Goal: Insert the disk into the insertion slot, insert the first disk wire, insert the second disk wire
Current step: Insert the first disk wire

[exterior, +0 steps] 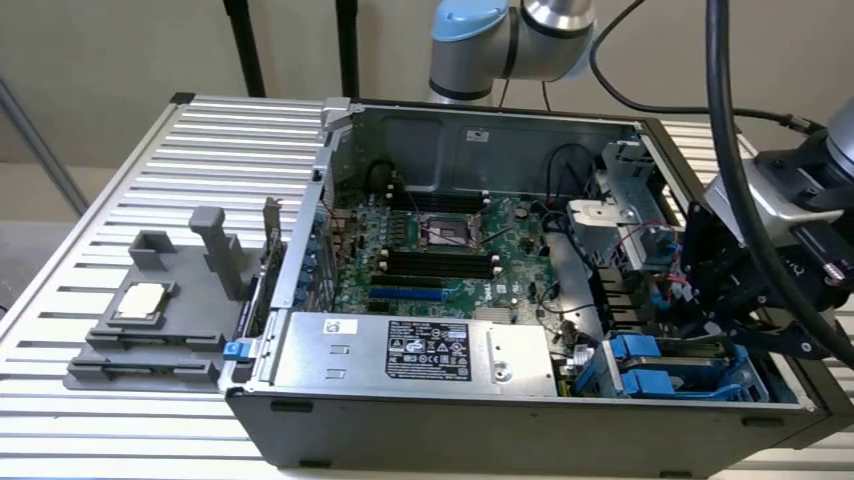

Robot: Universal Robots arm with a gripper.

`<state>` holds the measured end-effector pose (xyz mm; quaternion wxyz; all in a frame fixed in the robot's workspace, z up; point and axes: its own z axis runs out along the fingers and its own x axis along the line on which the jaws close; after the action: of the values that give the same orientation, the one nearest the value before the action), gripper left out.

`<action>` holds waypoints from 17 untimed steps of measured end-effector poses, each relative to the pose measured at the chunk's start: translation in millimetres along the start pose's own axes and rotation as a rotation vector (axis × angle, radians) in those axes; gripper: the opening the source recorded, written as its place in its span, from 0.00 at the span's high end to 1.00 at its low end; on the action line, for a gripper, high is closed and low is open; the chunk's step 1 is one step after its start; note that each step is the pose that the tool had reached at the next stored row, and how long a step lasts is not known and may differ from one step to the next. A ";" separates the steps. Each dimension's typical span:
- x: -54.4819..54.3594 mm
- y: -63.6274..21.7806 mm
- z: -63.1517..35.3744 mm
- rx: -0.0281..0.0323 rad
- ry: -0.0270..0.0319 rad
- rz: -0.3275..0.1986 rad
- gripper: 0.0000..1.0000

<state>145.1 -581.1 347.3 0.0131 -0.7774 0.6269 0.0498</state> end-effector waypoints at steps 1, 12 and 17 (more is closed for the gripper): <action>0.0 0.0 -0.1 -0.0003 0.0016 0.010 0.83; 0.8 -3.3 1.0 -0.0044 0.0262 0.089 0.83; 3.1 -13.3 2.9 -0.0192 0.0312 0.092 0.83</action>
<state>158.6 -581.1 343.5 -0.0064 -0.7483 0.6618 0.0442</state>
